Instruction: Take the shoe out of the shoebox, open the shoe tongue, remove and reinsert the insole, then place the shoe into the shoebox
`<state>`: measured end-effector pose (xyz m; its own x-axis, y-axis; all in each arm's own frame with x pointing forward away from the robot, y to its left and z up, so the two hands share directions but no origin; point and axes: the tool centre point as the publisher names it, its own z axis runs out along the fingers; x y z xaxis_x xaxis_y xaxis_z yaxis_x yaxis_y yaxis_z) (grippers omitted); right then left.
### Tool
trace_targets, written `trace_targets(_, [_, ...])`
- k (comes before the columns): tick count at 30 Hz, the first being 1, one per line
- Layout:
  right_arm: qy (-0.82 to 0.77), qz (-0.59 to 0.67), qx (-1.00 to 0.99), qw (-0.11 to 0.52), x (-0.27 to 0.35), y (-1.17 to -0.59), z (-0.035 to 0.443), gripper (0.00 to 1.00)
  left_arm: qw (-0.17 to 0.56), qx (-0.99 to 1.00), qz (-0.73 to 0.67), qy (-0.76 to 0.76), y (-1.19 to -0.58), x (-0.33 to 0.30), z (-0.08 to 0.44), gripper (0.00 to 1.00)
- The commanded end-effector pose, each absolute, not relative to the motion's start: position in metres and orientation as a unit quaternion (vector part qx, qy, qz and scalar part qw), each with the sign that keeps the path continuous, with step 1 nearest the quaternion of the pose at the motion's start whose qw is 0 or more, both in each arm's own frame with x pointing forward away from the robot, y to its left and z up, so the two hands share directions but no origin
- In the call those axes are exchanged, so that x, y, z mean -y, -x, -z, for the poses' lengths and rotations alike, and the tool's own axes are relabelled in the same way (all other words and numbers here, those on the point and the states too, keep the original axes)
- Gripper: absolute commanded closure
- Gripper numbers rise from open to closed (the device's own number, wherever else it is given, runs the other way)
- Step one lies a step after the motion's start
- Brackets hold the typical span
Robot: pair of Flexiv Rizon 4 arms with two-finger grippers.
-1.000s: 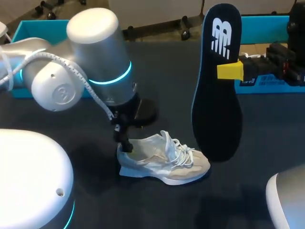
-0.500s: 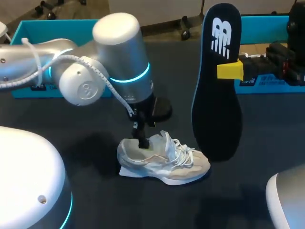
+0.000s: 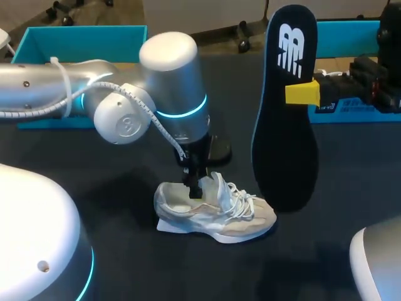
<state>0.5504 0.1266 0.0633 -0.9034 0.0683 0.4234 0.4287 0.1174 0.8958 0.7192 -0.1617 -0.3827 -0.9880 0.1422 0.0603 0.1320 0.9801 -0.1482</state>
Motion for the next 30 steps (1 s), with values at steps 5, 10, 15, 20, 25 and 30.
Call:
trace_targets(5, [0.168, 0.640, 0.736, 0.143, -0.129, -0.555, -0.065, 1.00, 0.035, 0.995, -0.069, 0.065, -0.718, 0.165, 0.391, 0.51])
trace_targets(10, [0.168, 0.640, 0.736, 0.143, -0.129, -0.555, -0.065, 1.00, 0.036, 0.994, -0.064, 0.075, -0.715, 0.165, 0.394, 1.00])
trace_targets(15, [0.168, 0.640, 0.736, 0.143, -0.129, -0.555, -0.065, 1.00, 0.040, 0.994, -0.061, 0.081, -0.714, 0.163, 0.397, 1.00])
trace_targets(20, [0.168, 0.640, 0.736, 0.143, -0.129, -0.555, -0.065, 1.00, 0.048, 0.992, -0.066, 0.092, -0.713, 0.160, 0.391, 1.00])
trace_targets(25, [0.168, 0.640, 0.736, 0.143, -0.129, -0.555, -0.065, 1.00, 0.042, 0.987, -0.080, 0.134, -0.707, 0.156, 0.371, 1.00])
trace_targets(30, [0.168, 0.640, 0.736, 0.143, -0.129, -0.555, -0.065, 1.00, 0.023, 0.977, -0.072, 0.197, -0.700, 0.154, 0.354, 1.00])
